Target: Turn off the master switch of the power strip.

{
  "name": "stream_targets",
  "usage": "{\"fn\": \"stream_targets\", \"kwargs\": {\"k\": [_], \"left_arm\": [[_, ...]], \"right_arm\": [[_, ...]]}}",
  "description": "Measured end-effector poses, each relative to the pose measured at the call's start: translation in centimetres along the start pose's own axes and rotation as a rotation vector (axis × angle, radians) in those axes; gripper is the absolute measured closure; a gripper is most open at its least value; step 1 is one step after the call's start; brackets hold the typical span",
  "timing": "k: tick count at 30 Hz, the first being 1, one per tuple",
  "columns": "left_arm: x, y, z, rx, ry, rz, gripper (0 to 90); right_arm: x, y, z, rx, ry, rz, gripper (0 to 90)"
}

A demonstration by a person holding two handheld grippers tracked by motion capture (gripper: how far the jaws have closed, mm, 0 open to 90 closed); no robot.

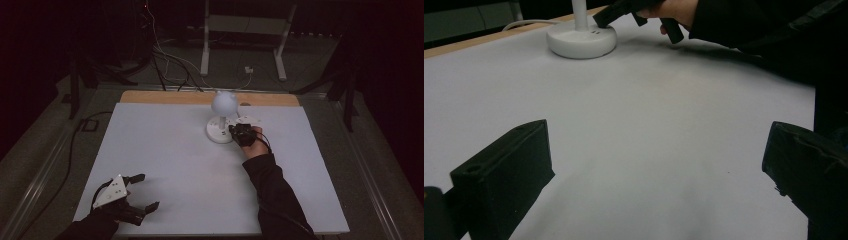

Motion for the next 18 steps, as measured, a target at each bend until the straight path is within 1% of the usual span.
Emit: {"fn": "stream_targets", "kwargs": {"k": [4, 5, 6, 7, 8, 9, 11, 12, 13, 15, 16, 18], "left_arm": [[0.0, 0.0, 0.0, -0.003, 0.001, 0.0, 0.3], [0.0, 0.0, 0.0, -0.003, 0.001, 0.0, 0.3], [0.0, -0.1, 0.0, -0.006, 0.001, 0.0, 0.3], [0.0, -0.1, 0.0, -0.005, 0.001, -0.001, 0.3], [0.0, -0.2, 0.0, -0.007, 0.003, 0.0, 0.3], [0.0, -0.2, 0.0, -0.007, 0.003, 0.0, 0.3], [0.0, -0.2, 0.0, -0.007, 0.002, -0.001, 0.3], [0.0, -0.2, 0.0, -0.007, 0.002, -0.001, 0.3], [0.0, -0.2, 0.0, -0.007, 0.003, 0.0, 0.3], [0.0, -0.2, 0.0, -0.007, 0.003, 0.0, 0.3], [0.0, -0.2, 0.0, -0.008, 0.003, -0.001, 0.3], [0.0, -0.2, 0.0, -0.007, 0.004, -0.002, 0.3]], "right_arm": [[0.0, 0.2, -0.1, -0.001, -0.006, -0.012, 90.0], [0.1, 0.3, -0.1, 0.008, -0.003, -0.02, 90.0], [0.1, 0.3, -0.2, 0.003, -0.005, -0.017, 90.0], [0.0, 0.3, -0.4, 0.001, 0.019, -0.028, 87.6], [-0.1, 0.4, -0.5, -0.003, 0.007, -0.037, 84.7], [-0.1, 0.5, -0.7, -0.007, 0.014, -0.038, 84.7], [-0.5, 0.9, -1.1, 0.031, 0.042, -0.053, 84.7], [-0.5, 0.9, -1.1, 0.031, 0.042, -0.053, 84.7], [-0.8, 0.9, -1.5, 0.021, 0.039, -0.041, 83.8], [-1.1, 0.9, -1.6, 0.01, 0.034, -0.046, 81.0], [-1.1, 0.9, -1.6, 0.01, 0.034, -0.046, 81.0], [-1.6, 1.0, -1.7, 0.02, 0.034, -0.061, 75.7]]}}
Point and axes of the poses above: each handheld gripper's, and its own axes: x roughly forward along the jaws, z roughly out of its underside, y roughly to its right, the point moved 1 cm from there along x, roughly forward along the jaws, and after that the axes turned 1 degree about -y, right-handed, at the moved point
